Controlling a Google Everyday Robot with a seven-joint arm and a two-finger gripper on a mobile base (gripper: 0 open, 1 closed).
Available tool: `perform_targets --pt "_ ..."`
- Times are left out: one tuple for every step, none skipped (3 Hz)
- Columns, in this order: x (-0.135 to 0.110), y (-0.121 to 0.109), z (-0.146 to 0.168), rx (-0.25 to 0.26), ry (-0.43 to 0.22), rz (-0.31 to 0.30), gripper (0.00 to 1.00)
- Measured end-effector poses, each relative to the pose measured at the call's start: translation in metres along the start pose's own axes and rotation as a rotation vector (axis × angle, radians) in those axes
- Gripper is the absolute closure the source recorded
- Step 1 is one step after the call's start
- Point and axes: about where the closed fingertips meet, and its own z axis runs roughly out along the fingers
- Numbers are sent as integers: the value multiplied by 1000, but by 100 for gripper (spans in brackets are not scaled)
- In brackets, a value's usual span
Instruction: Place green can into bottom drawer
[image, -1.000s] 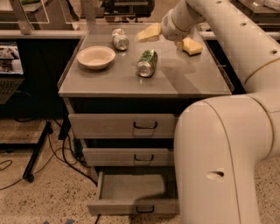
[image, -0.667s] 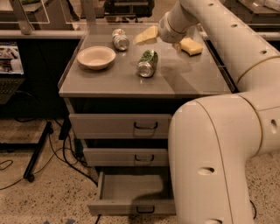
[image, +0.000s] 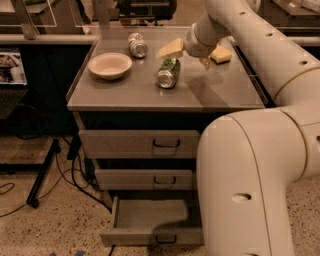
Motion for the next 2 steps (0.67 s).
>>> perform_targets --pt "12 -3 -9 -19 -8 7 0" --pt "25 5 -22 -52 -28 -12 0"
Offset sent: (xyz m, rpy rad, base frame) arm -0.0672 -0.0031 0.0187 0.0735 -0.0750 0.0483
